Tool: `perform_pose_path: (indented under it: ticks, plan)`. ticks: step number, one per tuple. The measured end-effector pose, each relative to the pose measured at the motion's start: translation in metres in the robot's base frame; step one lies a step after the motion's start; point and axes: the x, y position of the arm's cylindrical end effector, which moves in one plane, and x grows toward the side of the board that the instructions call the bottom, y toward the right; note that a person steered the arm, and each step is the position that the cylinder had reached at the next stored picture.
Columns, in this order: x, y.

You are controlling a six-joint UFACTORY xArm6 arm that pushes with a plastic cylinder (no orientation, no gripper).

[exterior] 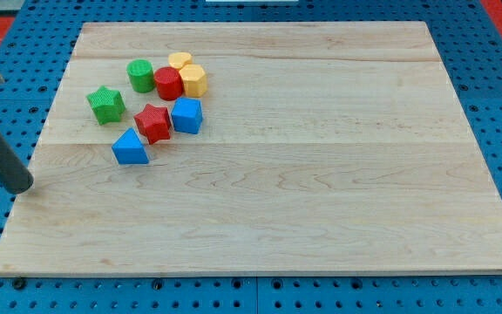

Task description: Move the blue triangle to the bottom right

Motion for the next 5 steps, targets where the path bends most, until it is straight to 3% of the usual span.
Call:
perform_pose_path:
  ticks: [2,3,5]
  plan:
    - [-0.01,-0.016]
    - [-0.052,0.041]
    - [-0.053,0.236]
